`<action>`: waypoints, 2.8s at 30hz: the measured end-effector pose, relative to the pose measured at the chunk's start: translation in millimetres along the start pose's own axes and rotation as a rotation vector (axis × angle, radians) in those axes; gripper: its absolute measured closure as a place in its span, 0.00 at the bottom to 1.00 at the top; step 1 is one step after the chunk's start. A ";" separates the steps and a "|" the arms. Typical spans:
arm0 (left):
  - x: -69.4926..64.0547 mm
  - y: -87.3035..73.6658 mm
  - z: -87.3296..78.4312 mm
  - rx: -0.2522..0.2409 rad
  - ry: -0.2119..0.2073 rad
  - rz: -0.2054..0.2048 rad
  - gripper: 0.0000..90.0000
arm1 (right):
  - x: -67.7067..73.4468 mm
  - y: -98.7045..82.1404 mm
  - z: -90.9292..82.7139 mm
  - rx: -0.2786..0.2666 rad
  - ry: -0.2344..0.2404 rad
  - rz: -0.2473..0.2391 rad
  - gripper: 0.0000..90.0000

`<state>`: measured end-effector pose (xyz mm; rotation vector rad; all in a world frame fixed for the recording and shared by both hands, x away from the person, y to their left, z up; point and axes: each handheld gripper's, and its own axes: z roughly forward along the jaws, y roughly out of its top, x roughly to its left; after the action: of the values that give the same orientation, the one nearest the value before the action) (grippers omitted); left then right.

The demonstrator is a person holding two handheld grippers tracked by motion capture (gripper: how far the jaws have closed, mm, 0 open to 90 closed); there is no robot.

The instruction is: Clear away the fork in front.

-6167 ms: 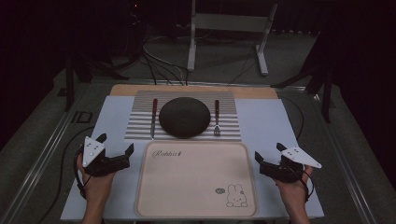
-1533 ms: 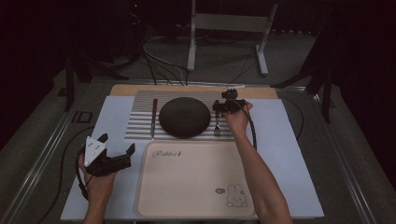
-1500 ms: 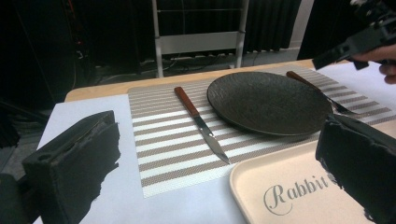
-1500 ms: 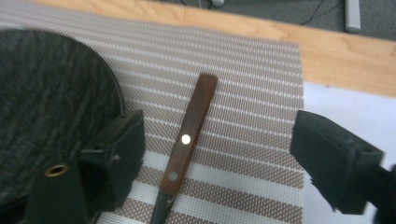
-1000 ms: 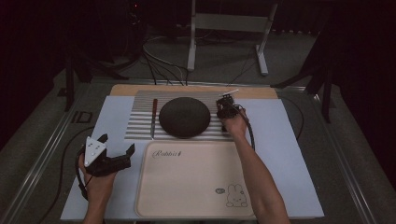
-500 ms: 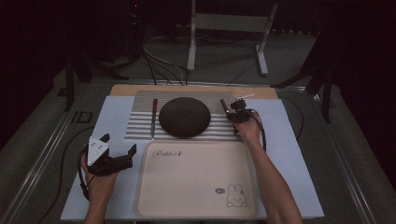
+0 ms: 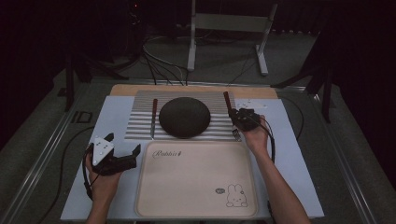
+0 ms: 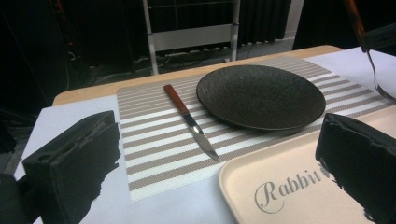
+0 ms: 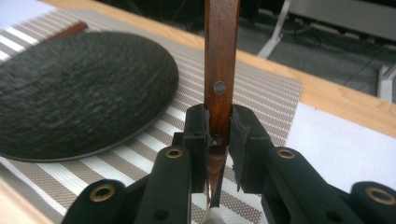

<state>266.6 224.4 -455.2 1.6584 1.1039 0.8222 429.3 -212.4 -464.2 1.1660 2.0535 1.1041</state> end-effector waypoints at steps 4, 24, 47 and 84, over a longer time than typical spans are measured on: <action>-3.2 2.7 1.7 -0.007 -0.008 0.007 0.00 | 4.3 0.3 -9.7 -0.044 0.002 -0.004 0.86; -48.2 60.6 36.6 -0.064 -0.166 0.028 0.00 | 29.5 12.7 -43.8 -0.169 0.047 -0.048 0.86; -78.3 100.9 74.5 -0.056 -0.286 0.026 0.00 | 76.9 11.2 -62.7 -0.183 0.139 -0.068 0.86; -109.6 109.3 100.7 -0.013 -0.402 -0.024 0.26 | 118.4 9.0 -66.3 -0.225 0.213 -0.043 0.86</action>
<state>347.4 72.6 -387.8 1.7020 0.8326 0.4505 325.5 -132.6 -427.4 0.9227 2.0330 1.4492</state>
